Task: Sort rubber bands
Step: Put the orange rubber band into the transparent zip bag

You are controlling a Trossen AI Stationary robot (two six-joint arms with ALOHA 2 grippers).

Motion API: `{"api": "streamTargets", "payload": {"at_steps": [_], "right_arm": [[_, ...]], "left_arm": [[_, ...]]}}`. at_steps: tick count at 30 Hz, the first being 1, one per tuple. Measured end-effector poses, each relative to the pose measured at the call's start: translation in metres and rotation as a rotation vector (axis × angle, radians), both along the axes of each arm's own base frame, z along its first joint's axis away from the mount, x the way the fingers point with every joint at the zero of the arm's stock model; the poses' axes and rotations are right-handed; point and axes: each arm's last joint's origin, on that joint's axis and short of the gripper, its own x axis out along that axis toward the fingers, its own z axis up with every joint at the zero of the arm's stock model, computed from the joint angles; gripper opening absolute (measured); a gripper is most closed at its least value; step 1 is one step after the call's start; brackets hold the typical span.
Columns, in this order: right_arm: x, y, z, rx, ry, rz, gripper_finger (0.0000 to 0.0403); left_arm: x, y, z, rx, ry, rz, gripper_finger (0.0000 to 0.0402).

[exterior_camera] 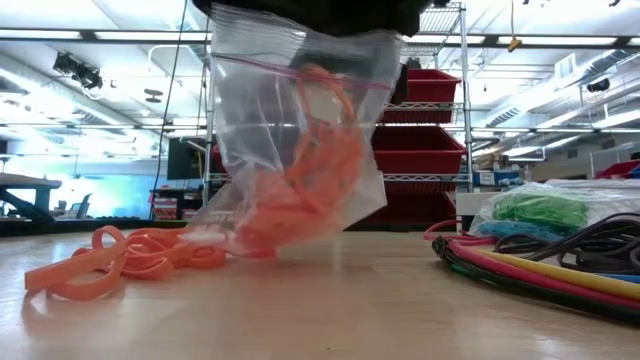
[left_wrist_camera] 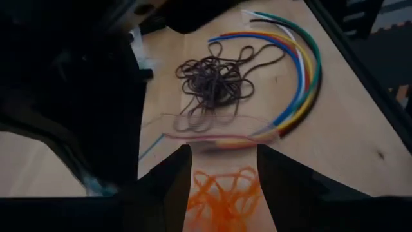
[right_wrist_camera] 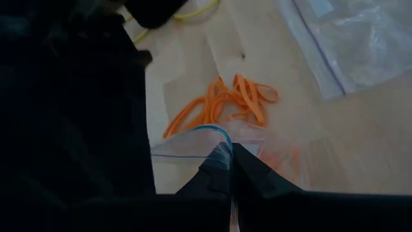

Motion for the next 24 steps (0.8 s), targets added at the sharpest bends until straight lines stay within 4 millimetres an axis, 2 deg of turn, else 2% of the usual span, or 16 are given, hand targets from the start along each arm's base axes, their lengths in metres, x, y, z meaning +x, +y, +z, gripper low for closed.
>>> {"api": "streamTargets", "payload": {"at_steps": [4,7,11,14,19,24], "right_arm": [[0.000,0.000,0.000,0.005,0.001,0.001,0.0000],[-0.002,-0.003,0.006,0.004,-0.005,-0.002,0.0000],[-0.010,-0.014,0.024,-0.020,-0.032,-0.025,0.0000],[-0.021,-0.026,0.044,-0.044,-0.050,-0.046,0.0000],[-0.050,-0.043,0.080,-0.067,-0.070,-0.091,0.0000],[-0.077,-0.049,0.102,-0.083,-0.079,-0.112,0.0000]], "left_arm": [[-0.005,-0.004,0.000,-0.001,0.020,-0.006,0.0183],[-0.008,-0.010,0.007,0.019,0.041,-0.015,0.0183],[-0.014,-0.019,0.028,0.078,0.097,-0.022,0.0183],[-0.025,-0.019,0.033,0.129,0.196,0.013,0.0183],[-0.047,-0.017,0.017,0.139,0.306,0.090,0.0183],[-0.068,-0.022,-0.020,0.056,0.322,0.111,0.0183]]}}
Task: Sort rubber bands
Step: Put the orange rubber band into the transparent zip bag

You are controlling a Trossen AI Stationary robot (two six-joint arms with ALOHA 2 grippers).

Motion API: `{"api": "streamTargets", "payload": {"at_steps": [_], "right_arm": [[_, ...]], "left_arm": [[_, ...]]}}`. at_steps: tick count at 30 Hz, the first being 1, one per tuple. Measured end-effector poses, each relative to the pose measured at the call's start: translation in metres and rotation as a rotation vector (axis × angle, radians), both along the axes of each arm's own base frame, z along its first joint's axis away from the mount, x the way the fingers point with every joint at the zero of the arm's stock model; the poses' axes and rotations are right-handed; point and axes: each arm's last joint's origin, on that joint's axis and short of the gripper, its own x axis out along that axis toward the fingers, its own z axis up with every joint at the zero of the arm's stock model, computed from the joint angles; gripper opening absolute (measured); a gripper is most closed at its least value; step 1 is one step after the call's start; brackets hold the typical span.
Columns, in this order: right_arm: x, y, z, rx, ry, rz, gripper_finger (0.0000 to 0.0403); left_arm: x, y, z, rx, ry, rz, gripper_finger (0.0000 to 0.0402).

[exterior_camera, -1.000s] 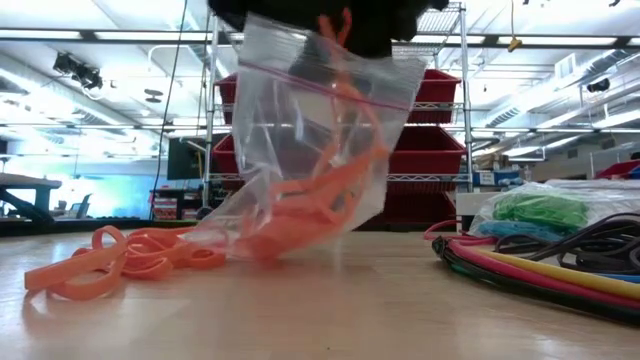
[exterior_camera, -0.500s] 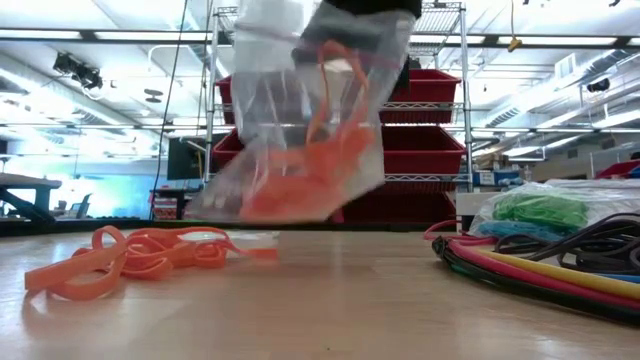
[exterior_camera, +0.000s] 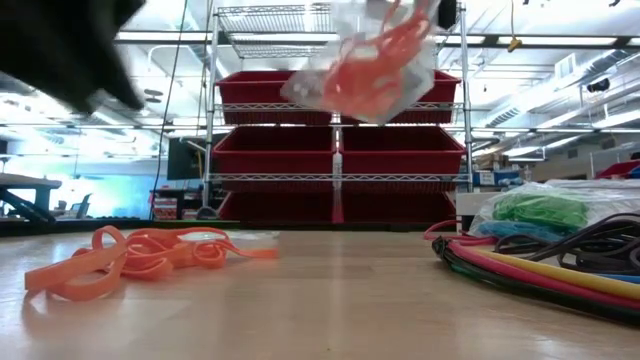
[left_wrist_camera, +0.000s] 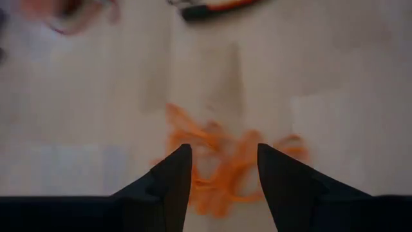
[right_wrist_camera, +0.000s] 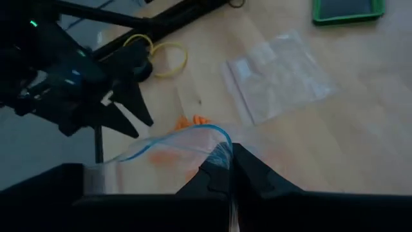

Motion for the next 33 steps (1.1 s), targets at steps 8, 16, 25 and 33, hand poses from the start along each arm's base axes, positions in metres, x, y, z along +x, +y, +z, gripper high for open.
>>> {"api": "streamTargets", "payload": {"at_steps": [8,16,25,33], "right_arm": [[-0.009,0.008,0.004,-0.017,0.005,0.007,0.0000],[0.003,0.014,-0.015,-0.035,0.068,0.013,0.0000],[0.016,0.019,-0.034,-0.046,0.127,0.032,0.0000],[0.015,0.019,-0.032,-0.041,0.125,0.032,0.0000]], "left_arm": [[-0.019,0.006,-0.063,-0.323,-0.077,-0.010,0.0176],[-0.021,0.028,-0.083,-0.347,-0.124,0.071,0.0126],[-0.017,0.029,-0.083,-0.339,-0.050,-0.030,0.0011],[-0.007,0.020,-0.050,-0.292,-0.079,-0.129,0.0003]]}}
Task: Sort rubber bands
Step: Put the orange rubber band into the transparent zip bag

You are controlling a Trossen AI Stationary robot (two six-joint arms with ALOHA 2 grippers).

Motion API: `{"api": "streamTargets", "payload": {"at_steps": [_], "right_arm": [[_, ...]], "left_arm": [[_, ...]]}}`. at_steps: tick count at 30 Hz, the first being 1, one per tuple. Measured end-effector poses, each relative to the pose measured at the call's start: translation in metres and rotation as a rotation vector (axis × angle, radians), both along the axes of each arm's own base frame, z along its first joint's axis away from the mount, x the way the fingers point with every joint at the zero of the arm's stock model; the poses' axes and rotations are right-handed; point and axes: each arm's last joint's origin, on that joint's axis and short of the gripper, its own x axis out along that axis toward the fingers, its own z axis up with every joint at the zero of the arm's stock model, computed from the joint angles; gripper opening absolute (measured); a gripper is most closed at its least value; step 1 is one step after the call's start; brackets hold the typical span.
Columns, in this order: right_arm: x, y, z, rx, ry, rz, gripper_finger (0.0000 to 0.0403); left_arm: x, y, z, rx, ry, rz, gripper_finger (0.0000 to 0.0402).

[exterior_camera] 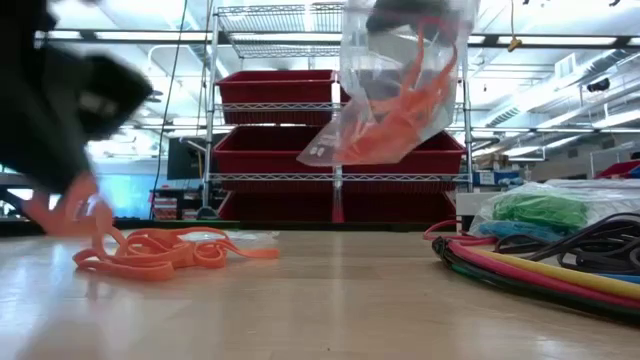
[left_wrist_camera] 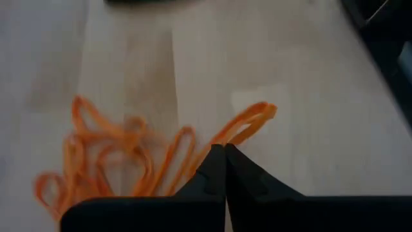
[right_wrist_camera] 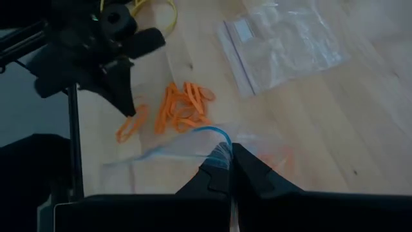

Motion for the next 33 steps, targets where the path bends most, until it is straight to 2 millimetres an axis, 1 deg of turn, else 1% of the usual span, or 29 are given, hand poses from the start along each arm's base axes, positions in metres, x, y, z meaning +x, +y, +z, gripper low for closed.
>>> {"api": "streamTargets", "payload": {"at_steps": [5,8,11,13,16,20,22,24,28,33], "right_arm": [[0.000,0.000,0.000,0.004,-0.002,0.003,0.0000],[0.000,0.000,0.001,0.006,-0.006,0.005,0.0000],[0.001,0.001,0.001,0.007,-0.009,0.005,0.0000],[0.001,0.001,0.001,0.007,-0.010,0.005,0.0000],[0.001,0.001,0.001,0.007,-0.010,0.005,0.0000],[0.001,0.001,0.001,0.006,-0.010,0.006,0.0000],[0.001,0.001,0.001,0.004,-0.011,0.008,0.0000],[0.001,0.001,0.001,0.004,-0.010,0.008,0.0000],[0.000,0.002,0.001,0.003,-0.011,0.013,0.0000],[0.001,0.002,0.001,0.003,-0.015,0.014,0.0000]], "left_arm": [[-0.006,0.009,0.025,0.110,-0.005,0.057,0.0002],[-0.011,0.020,0.032,0.180,0.012,0.124,0.0002],[-0.011,0.034,0.031,0.213,0.032,0.223,0.0003],[-0.006,0.039,0.030,0.187,0.027,0.235,0.0013],[0.000,0.040,0.030,0.155,0.032,0.197,0.0052],[0.003,0.047,0.030,0.166,0.045,0.217,0.0115],[0.002,0.049,0.029,0.182,0.063,0.224,0.0132],[0.002,0.051,0.028,0.188,0.079,0.228,0.0134],[0.001,0.050,0.027,0.144,0.120,0.191,0.0123],[-0.007,0.055,0.013,0.082,0.182,0.225,0.0120]]}}
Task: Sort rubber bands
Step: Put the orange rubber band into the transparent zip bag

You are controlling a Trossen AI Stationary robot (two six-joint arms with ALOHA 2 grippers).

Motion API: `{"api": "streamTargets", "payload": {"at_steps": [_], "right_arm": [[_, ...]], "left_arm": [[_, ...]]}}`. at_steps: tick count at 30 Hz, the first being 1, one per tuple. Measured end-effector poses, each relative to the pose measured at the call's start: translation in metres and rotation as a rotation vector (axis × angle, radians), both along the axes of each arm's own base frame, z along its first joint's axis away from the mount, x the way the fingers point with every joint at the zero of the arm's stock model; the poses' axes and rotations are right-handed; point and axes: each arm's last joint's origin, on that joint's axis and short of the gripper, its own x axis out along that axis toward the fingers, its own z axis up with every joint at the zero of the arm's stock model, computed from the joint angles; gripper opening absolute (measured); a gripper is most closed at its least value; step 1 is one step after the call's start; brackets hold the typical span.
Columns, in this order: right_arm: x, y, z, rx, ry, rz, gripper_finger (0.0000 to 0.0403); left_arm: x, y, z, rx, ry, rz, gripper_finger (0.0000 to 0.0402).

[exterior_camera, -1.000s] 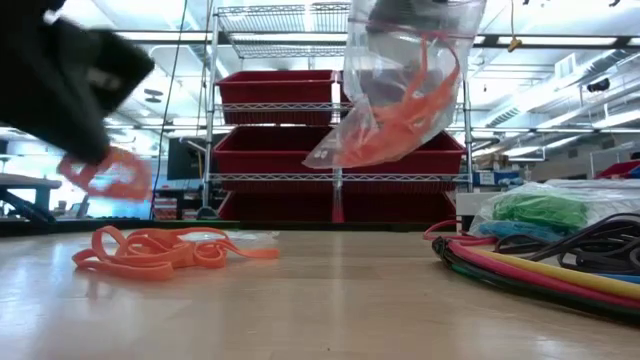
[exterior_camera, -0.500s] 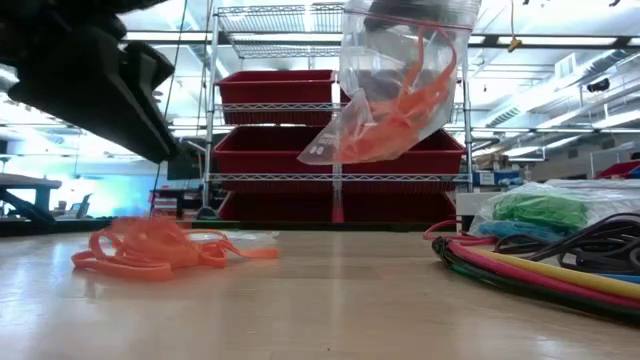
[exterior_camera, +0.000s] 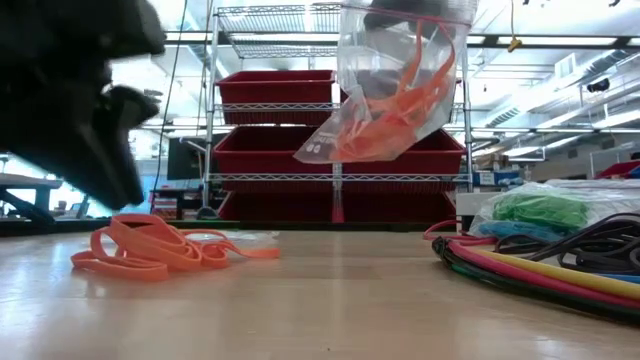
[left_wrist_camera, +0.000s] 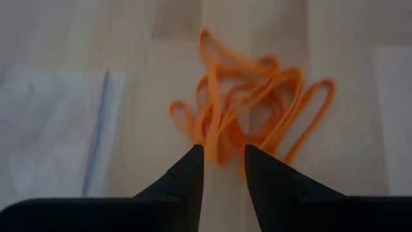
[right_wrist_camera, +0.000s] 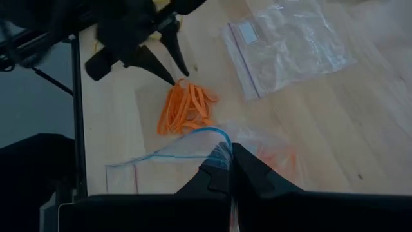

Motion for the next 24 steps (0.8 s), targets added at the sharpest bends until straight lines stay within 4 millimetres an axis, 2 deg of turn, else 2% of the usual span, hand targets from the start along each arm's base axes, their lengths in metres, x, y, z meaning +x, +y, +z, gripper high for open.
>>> {"api": "streamTargets", "payload": {"at_steps": [8,13,18,24], "right_arm": [[0.000,0.000,0.000,-0.009,-0.008,-0.007,0.0000],[0.000,0.000,0.000,-0.010,-0.007,-0.008,0.0000],[0.000,0.000,0.000,-0.011,-0.007,-0.008,0.0000],[0.000,0.000,0.001,-0.009,-0.013,-0.007,0.0000]], "left_arm": [[-0.003,0.013,-0.028,-0.165,-0.052,0.006,0.0109],[-0.002,0.017,-0.029,-0.128,-0.067,-0.010,0.0017],[-0.001,0.017,-0.018,-0.104,-0.092,-0.023,0.0004],[0.004,0.018,0.018,-0.007,-0.140,-0.014,0.0002]]}}
